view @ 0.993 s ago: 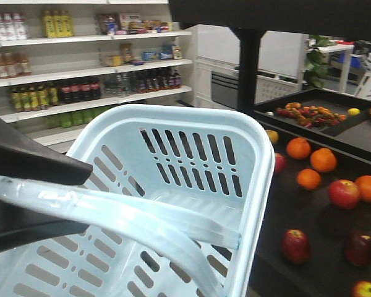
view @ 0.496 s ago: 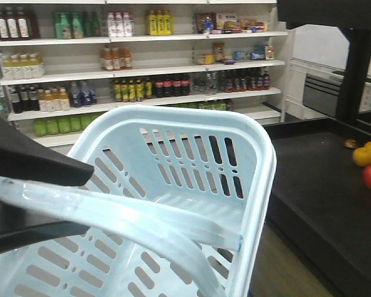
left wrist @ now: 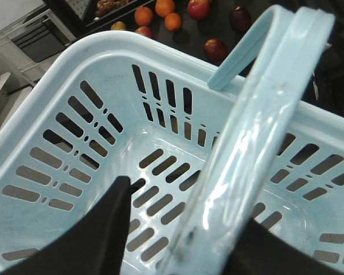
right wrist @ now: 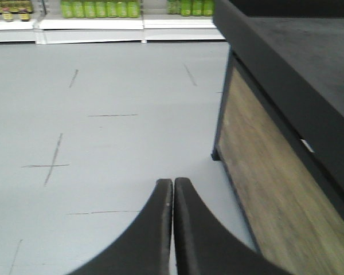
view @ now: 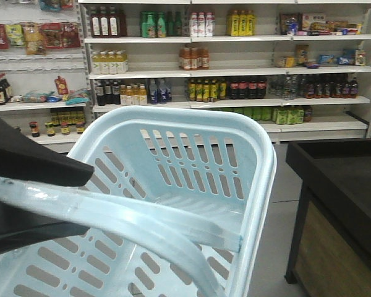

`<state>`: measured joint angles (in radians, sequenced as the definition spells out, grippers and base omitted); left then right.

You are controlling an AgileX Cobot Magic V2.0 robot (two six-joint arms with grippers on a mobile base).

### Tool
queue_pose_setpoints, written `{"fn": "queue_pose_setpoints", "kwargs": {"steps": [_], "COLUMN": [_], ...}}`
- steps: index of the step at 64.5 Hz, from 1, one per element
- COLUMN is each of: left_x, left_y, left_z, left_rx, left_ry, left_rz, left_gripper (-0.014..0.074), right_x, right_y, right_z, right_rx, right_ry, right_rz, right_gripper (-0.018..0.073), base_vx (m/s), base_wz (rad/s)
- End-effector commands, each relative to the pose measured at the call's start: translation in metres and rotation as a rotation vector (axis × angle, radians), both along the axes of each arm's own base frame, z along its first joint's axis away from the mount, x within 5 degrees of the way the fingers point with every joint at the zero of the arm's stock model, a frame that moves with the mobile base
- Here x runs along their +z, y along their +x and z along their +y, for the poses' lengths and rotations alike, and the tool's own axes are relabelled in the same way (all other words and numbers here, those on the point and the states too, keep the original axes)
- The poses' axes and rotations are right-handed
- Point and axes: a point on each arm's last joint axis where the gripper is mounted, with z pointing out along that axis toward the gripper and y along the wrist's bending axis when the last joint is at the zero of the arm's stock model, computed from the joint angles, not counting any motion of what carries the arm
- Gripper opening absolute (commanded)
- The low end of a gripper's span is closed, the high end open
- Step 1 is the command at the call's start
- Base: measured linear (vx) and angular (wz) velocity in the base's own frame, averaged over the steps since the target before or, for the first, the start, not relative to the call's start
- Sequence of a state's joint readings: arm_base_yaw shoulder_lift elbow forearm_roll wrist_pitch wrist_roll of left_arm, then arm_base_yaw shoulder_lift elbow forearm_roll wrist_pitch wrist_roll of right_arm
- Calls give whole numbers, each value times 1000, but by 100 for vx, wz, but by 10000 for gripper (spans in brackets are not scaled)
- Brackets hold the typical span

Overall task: Pick three apples into basket with both arms
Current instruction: 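Drive the base around the display while holding the basket up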

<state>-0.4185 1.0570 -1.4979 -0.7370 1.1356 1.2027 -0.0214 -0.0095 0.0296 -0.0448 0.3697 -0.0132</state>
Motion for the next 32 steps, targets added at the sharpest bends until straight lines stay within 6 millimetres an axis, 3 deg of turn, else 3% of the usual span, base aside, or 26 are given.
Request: {"fn": "queue_pose_setpoints", "kwargs": {"steps": [1, 32], "left_x": [20, 20], "left_y": [-9, -9], "left_z": [1, 1], "left_rx": [3, 3], "left_ry": [-122, -122], "left_rz": [-58, -58], "left_gripper": [-8, -8], "right_x": [7, 7], "right_y": [2, 2], "right_z": [0, 0], "right_rx": [0, 0], "right_ry": [-6, -6], "right_rz": [-74, -74], "right_gripper": [-1, -1], "base_vx": [14, 21], "base_wz": [38, 26]}}
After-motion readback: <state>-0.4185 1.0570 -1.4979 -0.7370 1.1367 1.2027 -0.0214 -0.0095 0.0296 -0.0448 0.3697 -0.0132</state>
